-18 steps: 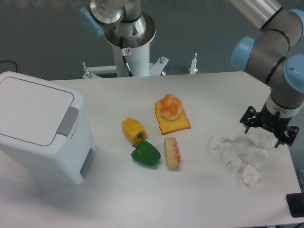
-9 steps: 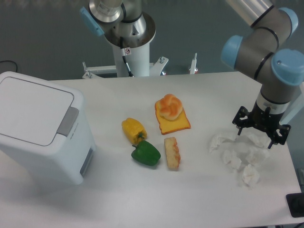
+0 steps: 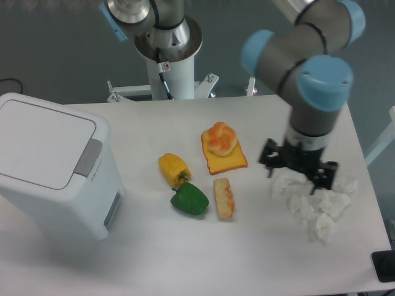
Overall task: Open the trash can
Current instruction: 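Move the gripper across the table toward the white trash can lid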
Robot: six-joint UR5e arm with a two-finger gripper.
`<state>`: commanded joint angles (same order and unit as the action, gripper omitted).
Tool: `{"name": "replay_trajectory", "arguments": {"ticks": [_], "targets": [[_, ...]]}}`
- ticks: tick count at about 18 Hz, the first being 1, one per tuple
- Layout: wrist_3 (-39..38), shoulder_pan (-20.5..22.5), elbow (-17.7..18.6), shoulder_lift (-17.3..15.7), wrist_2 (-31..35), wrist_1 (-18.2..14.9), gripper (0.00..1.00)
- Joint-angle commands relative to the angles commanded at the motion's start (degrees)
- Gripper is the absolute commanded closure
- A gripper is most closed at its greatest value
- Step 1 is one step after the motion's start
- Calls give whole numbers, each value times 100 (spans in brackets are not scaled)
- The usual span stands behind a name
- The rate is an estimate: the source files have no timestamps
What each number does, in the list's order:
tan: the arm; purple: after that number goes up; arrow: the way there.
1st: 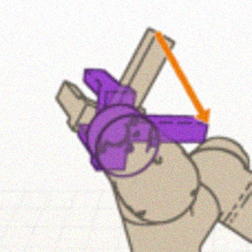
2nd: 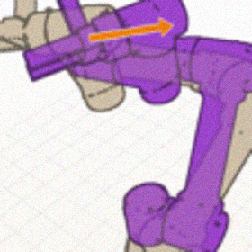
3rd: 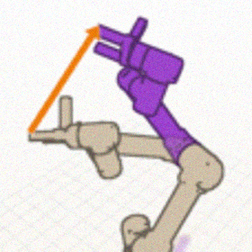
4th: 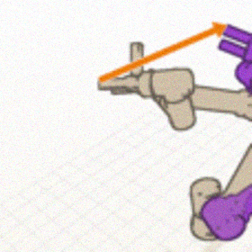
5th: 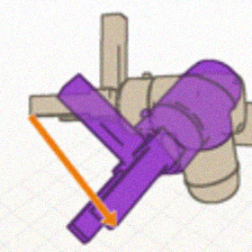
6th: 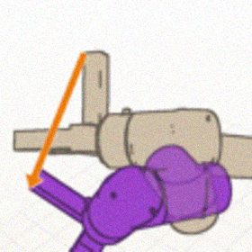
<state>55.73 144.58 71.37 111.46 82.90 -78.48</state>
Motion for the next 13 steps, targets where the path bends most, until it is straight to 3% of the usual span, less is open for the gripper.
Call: {"name": "replay_trajectory", "arguments": {"ticks": [4, 13], "targets": [[-290, -141, 9, -282, -431, -396, 0], [-2205, -642, 35, -528, -1091, -361, 0]]}}
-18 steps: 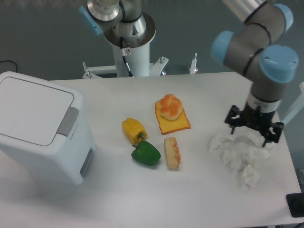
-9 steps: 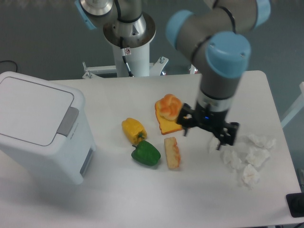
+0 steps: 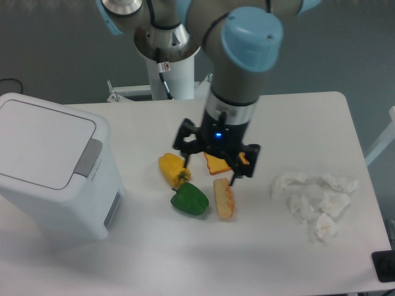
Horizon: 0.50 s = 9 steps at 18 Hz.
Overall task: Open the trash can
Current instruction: 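Move the gripper across the table toward the white trash can lid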
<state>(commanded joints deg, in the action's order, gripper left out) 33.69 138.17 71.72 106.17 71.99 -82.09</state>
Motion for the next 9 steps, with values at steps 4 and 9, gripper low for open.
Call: {"name": "replay_trajectory", "arguments": {"ticks": [4, 9], "targets": [[-652, -377, 17, -61, -132, 35, 0], [-855, -712, 149, -149, -378, 220, 0]]}}
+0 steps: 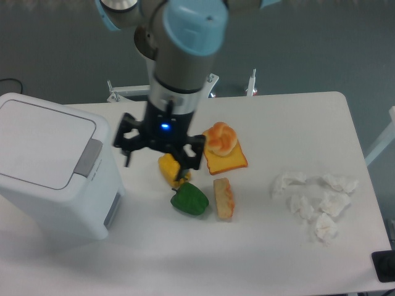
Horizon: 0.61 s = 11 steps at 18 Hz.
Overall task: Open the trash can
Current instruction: 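Move the gripper across the table toward the white trash can lid, then lower the gripper onto the trash can lid's front edge and press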
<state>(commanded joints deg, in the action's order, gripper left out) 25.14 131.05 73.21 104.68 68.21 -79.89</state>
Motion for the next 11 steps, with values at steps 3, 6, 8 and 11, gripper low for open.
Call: {"name": "replay_trajectory", "arguments": {"ticks": [3, 6, 8, 11], "targets": [[61, -9, 290, -141, -123, 227, 0], [52, -44, 404, -211, -159, 264, 0], [9, -53, 413, -211, -159, 264, 0], [0, -62, 475, -211, -150, 272, 0]]}}
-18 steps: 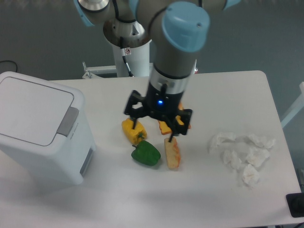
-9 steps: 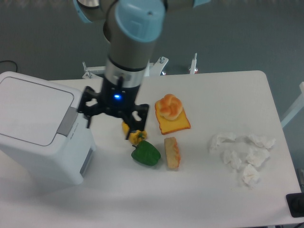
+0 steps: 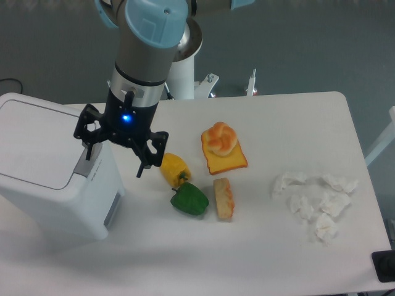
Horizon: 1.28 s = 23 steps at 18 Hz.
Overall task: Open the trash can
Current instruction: 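Lower the gripper onto the trash can lid's front edge and press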
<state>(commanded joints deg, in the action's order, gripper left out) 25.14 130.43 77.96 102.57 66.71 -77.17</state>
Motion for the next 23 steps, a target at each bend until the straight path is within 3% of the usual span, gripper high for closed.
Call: {"name": "replay_trajectory", "arguments": {"ticks": [23], "targets": [[26, -18, 299, 18, 35, 255, 0]]}}
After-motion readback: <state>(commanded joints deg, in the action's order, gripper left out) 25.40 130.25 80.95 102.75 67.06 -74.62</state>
